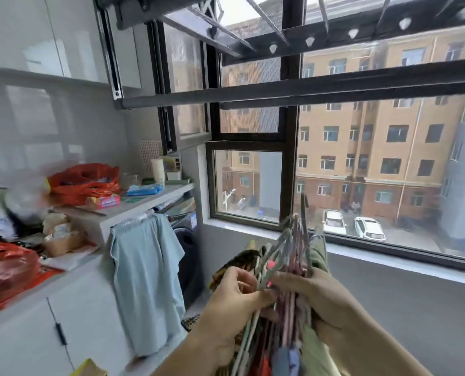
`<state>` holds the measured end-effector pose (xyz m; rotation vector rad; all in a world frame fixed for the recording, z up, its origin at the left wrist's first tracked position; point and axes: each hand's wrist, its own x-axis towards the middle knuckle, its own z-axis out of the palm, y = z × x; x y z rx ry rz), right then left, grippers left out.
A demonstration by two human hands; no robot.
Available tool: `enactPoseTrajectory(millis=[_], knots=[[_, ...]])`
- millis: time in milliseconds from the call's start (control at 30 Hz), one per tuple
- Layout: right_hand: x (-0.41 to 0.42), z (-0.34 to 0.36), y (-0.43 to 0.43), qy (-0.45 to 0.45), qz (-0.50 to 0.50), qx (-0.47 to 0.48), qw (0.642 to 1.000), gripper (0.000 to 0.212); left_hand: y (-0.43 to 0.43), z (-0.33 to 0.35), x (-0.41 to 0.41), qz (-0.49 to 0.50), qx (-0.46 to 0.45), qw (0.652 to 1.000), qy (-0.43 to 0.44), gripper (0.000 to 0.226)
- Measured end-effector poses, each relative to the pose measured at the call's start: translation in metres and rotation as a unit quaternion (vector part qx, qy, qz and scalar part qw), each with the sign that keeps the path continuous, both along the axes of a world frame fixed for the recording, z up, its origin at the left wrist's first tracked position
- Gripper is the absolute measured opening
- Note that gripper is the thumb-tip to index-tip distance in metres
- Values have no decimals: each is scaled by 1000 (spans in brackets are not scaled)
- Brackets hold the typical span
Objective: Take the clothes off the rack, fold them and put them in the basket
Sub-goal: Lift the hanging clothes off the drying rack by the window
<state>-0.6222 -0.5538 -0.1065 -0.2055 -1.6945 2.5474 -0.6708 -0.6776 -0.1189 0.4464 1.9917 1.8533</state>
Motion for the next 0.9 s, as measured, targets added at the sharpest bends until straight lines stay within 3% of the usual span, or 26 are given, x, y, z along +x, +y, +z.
enactPoseTrajectory(millis=[133, 233, 300, 433, 600, 900], knots=[[37, -12, 12, -18, 12, -10, 1000, 12, 16, -13, 36, -7, 7, 1000, -7, 30], [72, -17, 15, -25, -4, 12, 1000, 3, 20, -27, 69, -48, -125, 984, 120, 49], [98, -20, 16, -25, -10, 17, 999, 8, 22, -34, 92, -74, -182, 966, 168, 52], [161, -21, 11, -15, -11, 17, 1000, 5, 24, -35, 144, -84, -71, 990, 92, 39], [249, -14, -2, 3, -46, 33, 998, 6, 20, -31, 227, -130, 16, 987, 91, 34], [402, 6, -13, -1, -65, 55, 996, 17, 21, -15, 376, -122, 24, 985, 119, 31]])
